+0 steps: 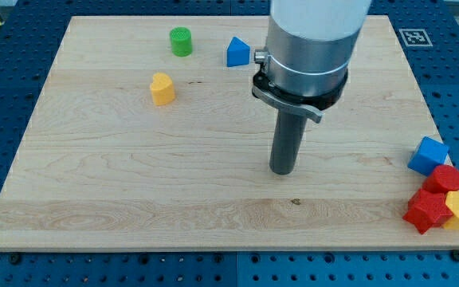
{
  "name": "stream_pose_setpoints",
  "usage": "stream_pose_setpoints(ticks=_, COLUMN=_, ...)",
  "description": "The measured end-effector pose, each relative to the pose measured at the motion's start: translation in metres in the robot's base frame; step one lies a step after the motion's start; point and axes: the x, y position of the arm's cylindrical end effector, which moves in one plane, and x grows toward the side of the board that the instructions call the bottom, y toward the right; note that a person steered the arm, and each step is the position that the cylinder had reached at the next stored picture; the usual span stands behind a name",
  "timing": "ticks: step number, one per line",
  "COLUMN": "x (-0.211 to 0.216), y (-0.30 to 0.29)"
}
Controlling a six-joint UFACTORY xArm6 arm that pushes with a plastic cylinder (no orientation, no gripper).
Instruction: Point your arm close to the yellow heart
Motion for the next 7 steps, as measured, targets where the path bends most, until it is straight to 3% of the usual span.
stream_pose_setpoints(ticks=7, x=-0.020, y=-0.072)
